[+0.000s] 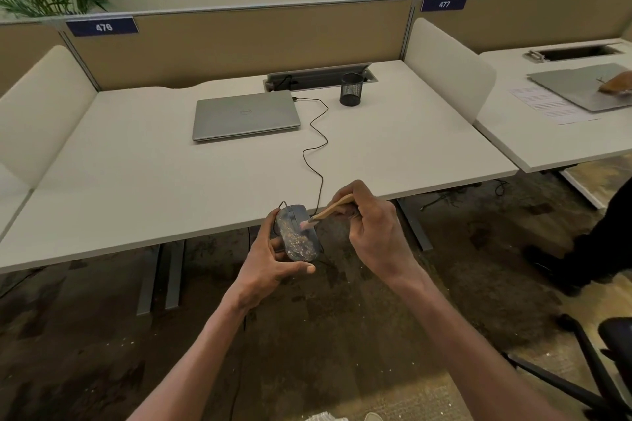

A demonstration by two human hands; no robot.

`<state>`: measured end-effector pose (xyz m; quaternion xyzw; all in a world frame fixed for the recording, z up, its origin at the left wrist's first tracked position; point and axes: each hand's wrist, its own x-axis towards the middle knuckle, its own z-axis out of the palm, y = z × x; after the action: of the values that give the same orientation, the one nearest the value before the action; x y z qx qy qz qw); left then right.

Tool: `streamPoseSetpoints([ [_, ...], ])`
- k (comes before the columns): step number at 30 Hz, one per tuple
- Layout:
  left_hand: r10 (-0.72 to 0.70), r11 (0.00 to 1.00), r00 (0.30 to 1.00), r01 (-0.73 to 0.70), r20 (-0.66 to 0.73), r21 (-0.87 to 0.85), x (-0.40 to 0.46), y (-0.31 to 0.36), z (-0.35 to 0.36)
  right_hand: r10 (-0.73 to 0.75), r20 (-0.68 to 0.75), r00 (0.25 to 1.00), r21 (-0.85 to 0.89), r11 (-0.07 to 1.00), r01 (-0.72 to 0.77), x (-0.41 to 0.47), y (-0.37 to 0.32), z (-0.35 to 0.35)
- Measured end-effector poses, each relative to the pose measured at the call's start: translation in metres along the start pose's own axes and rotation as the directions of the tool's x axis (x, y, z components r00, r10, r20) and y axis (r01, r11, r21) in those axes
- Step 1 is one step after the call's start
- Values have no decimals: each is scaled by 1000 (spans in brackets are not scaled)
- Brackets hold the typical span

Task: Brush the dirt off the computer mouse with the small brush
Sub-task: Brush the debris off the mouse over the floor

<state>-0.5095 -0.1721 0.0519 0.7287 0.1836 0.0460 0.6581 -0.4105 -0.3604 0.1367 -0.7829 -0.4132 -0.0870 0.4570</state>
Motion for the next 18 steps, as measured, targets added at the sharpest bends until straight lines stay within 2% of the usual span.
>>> streamPoseSetpoints([
  [12, -20, 999, 1000, 19, 20, 39, 3, -7, 2, -34, 64, 997, -29, 999, 36, -3, 2, 3],
  [18, -5, 1000, 1000, 4, 15, 21, 5, -12, 1, 20, 123, 992, -34, 999, -16, -12, 8, 0],
])
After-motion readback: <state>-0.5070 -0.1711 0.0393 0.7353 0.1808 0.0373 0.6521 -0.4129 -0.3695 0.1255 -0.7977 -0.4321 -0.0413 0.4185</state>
